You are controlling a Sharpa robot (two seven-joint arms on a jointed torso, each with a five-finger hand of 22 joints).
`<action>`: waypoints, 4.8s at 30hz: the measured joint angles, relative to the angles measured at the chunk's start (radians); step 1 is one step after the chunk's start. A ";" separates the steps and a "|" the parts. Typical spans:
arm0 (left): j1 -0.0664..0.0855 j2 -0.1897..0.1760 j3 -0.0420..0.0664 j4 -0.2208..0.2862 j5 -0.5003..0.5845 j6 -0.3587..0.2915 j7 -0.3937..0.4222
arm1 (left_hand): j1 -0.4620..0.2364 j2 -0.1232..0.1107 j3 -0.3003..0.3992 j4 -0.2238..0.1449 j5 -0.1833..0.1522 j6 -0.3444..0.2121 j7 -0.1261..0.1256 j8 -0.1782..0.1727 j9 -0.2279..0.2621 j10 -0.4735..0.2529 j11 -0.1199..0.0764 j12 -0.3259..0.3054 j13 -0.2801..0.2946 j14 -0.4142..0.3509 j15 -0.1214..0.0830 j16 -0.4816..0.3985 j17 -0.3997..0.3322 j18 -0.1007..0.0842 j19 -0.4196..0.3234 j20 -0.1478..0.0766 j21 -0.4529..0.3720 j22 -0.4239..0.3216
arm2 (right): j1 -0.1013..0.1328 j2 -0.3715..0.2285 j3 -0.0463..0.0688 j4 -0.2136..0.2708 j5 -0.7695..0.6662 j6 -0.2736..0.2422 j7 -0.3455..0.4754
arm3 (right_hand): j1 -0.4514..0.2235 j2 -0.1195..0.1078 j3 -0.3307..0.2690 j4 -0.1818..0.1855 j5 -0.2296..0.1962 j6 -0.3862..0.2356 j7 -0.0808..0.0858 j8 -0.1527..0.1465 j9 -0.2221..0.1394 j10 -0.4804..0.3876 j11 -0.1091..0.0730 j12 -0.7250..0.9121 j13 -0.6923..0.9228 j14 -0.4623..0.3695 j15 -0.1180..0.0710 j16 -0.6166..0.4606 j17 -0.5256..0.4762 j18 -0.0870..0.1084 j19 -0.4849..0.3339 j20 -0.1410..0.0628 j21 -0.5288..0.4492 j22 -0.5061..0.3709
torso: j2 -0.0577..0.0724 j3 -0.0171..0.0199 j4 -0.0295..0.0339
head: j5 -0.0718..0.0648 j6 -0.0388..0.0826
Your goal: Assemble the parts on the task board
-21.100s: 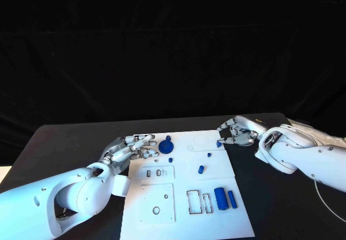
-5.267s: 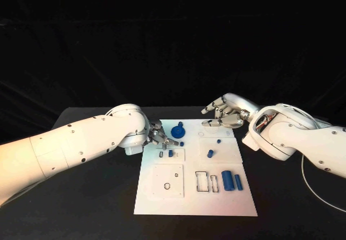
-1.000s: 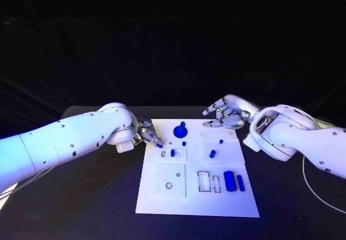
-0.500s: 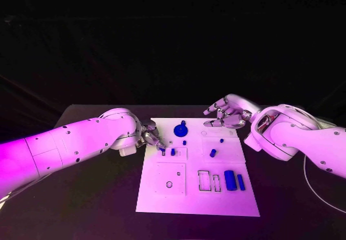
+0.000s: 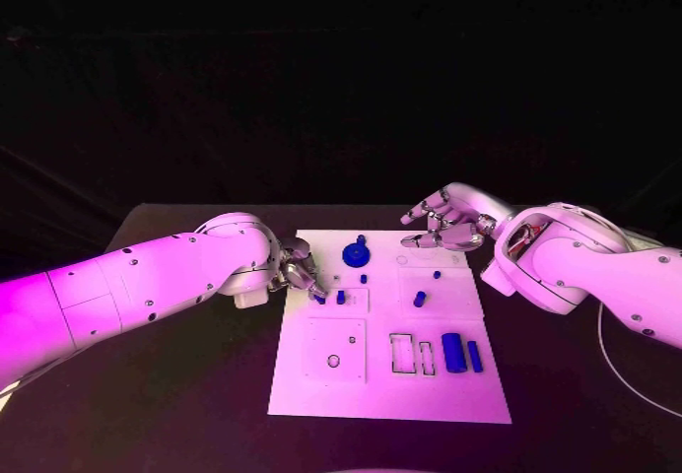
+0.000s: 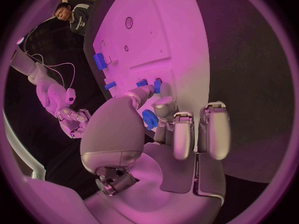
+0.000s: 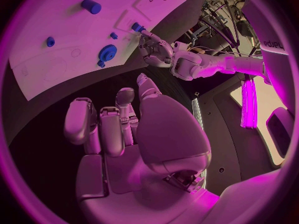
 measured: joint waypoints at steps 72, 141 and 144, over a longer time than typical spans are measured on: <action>-0.002 0.033 -0.001 -0.011 0.011 0.015 -0.117 | -0.192 0.003 -0.220 0.050 0.007 0.084 -0.030 -0.029 -0.032 0.043 -0.018 0.038 0.060 0.002 -0.016 0.000 0.000 -0.016 0.000 -0.014 0.019 0.000 | 0.000 -0.007 0.000 0.004 0.003 0.001 0.001 | 0.000 0.000 -0.004 0.004 0.000 0.000 0.000 0.000 0.000 0.000 0.000 -0.004 -0.008 0.000 0.000 -0.006 -0.007 0.000 0.000 0.000 -0.005 -0.008 | 0.000 -0.0006 -0.0002 | 0.002 -0.006; -0.019 0.188 -0.029 -0.127 -0.405 -0.300 0.378 | 0.302 -0.018 -0.231 0.003 -0.214 0.061 0.093 -0.441 -0.458 -0.243 0.114 -0.858 -0.895 -0.007 0.075 -0.232 -0.142 0.077 -0.062 0.070 -0.422 -0.101 | 0.000 0.000 -0.002 -0.001 0.006 0.000 0.003 | 0.004 0.004 -0.007 0.007 0.004 0.000 0.000 0.000 0.000 -0.010 -0.002 -0.018 -0.021 0.000 0.000 -0.010 -0.008 0.000 -0.004 -0.004 -0.010 -0.010 | 0.001 0.0002 -0.0014 | -0.025 -0.002; -0.020 0.193 -0.029 -0.129 -0.411 -0.286 0.372 | 0.302 -0.018 -0.227 0.001 -0.214 0.066 0.091 -0.444 -0.460 -0.235 0.114 -0.862 -0.896 -0.007 0.075 -0.232 -0.147 0.062 -0.057 0.072 -0.406 -0.088 | 0.000 0.000 -0.002 -0.001 0.006 0.000 0.003 | 0.004 0.004 -0.007 0.007 0.004 0.000 0.000 0.000 0.000 -0.010 -0.002 -0.018 -0.021 0.000 0.000 -0.010 -0.008 0.000 -0.004 -0.004 -0.010 -0.010 | 0.001 0.0002 -0.0015 | -0.026 -0.003</action>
